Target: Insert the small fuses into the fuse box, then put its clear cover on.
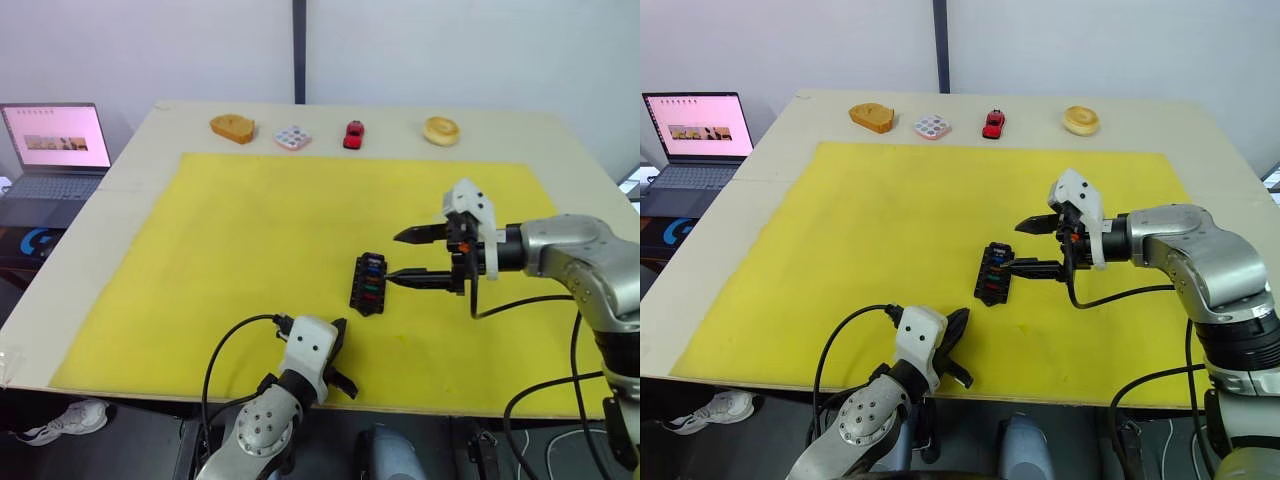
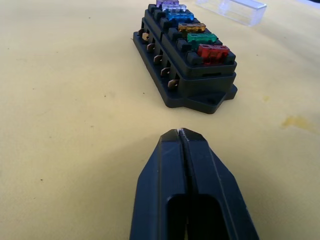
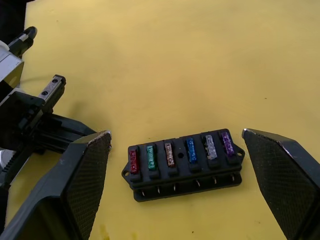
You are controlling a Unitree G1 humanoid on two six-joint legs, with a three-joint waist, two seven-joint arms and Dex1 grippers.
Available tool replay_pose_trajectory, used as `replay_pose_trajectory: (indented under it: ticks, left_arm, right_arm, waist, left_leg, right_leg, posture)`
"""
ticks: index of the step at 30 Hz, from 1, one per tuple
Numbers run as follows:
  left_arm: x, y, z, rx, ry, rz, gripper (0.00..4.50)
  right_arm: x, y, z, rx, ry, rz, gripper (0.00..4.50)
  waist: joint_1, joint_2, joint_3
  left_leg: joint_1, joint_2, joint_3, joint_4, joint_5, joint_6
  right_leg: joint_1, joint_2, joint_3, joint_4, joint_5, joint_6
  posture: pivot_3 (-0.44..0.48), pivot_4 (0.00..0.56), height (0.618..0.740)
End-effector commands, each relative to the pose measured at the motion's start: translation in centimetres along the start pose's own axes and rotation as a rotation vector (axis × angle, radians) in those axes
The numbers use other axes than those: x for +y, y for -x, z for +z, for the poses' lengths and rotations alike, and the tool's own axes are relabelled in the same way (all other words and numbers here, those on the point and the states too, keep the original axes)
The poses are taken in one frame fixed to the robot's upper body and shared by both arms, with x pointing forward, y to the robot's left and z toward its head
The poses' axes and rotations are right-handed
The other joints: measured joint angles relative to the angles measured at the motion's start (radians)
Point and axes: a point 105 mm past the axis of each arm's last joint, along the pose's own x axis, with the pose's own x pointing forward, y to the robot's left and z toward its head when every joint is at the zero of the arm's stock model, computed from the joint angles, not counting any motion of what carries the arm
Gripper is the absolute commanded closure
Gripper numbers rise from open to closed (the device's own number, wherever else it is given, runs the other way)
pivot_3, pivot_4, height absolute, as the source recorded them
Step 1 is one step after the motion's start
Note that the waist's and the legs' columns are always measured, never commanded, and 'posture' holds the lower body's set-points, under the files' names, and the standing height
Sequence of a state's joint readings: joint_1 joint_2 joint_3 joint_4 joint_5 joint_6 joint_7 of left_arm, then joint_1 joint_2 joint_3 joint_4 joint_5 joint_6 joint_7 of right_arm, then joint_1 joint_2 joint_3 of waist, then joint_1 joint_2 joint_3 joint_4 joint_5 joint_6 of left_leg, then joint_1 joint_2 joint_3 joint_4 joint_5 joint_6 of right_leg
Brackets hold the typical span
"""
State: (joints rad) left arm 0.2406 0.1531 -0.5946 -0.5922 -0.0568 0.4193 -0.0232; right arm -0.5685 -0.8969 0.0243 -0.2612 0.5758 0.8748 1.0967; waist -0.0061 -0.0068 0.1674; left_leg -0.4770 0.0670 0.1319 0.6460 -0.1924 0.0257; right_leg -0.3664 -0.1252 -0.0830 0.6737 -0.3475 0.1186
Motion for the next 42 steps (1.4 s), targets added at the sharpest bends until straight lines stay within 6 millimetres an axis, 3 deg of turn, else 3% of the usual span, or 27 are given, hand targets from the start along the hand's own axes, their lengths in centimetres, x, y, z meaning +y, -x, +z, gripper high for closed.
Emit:
replay_pose_trajectory:
  ticks: [1,4,8,9,17,21,25,37,40,42]
  left_arm:
    - [-4.6,1.1,0.8,-0.041,0.102,-0.157,3.64]
    - [-5.6,1.7,1.9,-0.107,0.025,-0.173,2.18]
    - [-5.9,0.0,2.6,-0.16,0.011,-0.11,0.14]
    - [-5.9,-0.3,2.6,-0.16,0.017,-0.094,0.03]
    - [-6.8,-3.2,2.5,-0.181,0.06,-0.136,0.03]
    - [-8.0,-2.7,2.5,-0.182,0.076,-0.207,0.03]
    - [-7.7,-2.7,2.4,-0.176,0.083,-0.199,0.03]
    - [-7.2,-6.3,2.8,-0.175,0.093,-0.159,0.03]
    - [-6.5,-6.8,3.1,-0.173,0.083,-0.134,0.83]
    - [-6.5,-6.9,3.1,-0.166,0.084,-0.134,1.79]
  right_arm:
    - [0.2,0.9,1.2,-0.022,0.043,-0.016,0.0]
    - [0.4,1.2,1.3,-0.021,0.036,-0.015,0.0]
    - [0.5,1.0,0.8,-0.009,0.024,-0.008,0.0]
    - [0.6,1.0,0.8,-0.007,0.024,-0.005,0.0]
    - [0.7,0.9,1.1,-0.007,0.026,0.002,0.0]
    - [0.6,1.1,1.1,-0.007,0.032,-0.013,0.0]
    - [0.6,1.2,0.9,-0.007,0.027,-0.023,0.0]
    - [0.8,1.4,1.0,-0.008,0.021,-0.041,0.0]
    - [0.7,1.5,1.1,-0.013,0.022,-0.048,0.0]
    - [0.7,1.5,1.1,-0.015,0.022,-0.055,0.0]
  waist:
    - [-0.002,0.0,0.0]
    - [-0.004,0.0,0.0]
    - [-0.003,0.0,0.0]
    - [-0.003,0.0,0.0]
    - [0.003,0.002,-0.001]
    - [0.019,0.004,-0.002]
    - [0.019,0.004,-0.002]
    - [0.023,0.006,-0.003]
    - [0.024,0.007,-0.004]
    - [0.02,0.007,-0.004]
  left_leg:
    - [0.0,0.0,0.0,0.0,0.0,0.0]
    - [0.0,0.0,0.0,-0.001,0.0,0.0]
    - [0.0,0.0,0.0,0.0,0.0,0.0]
    - [0.0,0.0,0.0,0.0,0.0,0.0]
    - [0.0,0.0,0.0,0.001,-0.001,0.001]
    - [0.0,-0.001,0.0,0.002,-0.001,0.002]
    - [0.0,-0.001,0.0,0.002,-0.002,0.003]
    - [0.003,-0.003,0.0,0.002,-0.003,0.006]
    - [0.003,-0.004,-0.001,0.003,-0.004,0.006]
    - [0.003,-0.005,0.0,0.004,-0.005,0.008]
  right_leg:
    - [0.0,0.0,0.0,0.0,0.0,0.0]
    - [0.0,0.0,0.0,-0.001,0.0,0.0]
    - [0.0,0.0,0.0,-0.002,0.0,0.0]
    - [0.0,0.0,0.0,-0.002,0.0,0.0]
    - [0.002,0.0,0.0,-0.003,0.001,0.001]
    - [0.003,-0.001,-0.001,-0.004,0.001,0.002]
    - [0.004,-0.001,-0.001,-0.006,0.001,0.002]
    - [0.009,-0.003,-0.002,-0.008,0.002,0.002]
    - [0.01,-0.005,-0.003,-0.009,0.002,0.002]
    - [0.01,-0.006,-0.003,-0.01,0.002,0.002]
  posture:
    - [0.0,0.15,0.74]
    - [0.0,0.15,0.74]
    - [0.0,0.15,0.74]
    - [0.0,0.15,0.74]
    - [0.0,0.15,0.74]
    - [0.0,0.15,0.74]
    - [0.0,0.15,0.74]
    - [0.0,0.15,0.74]
    - [0.0,0.15,0.74]
    - [0.0,0.15,0.74]
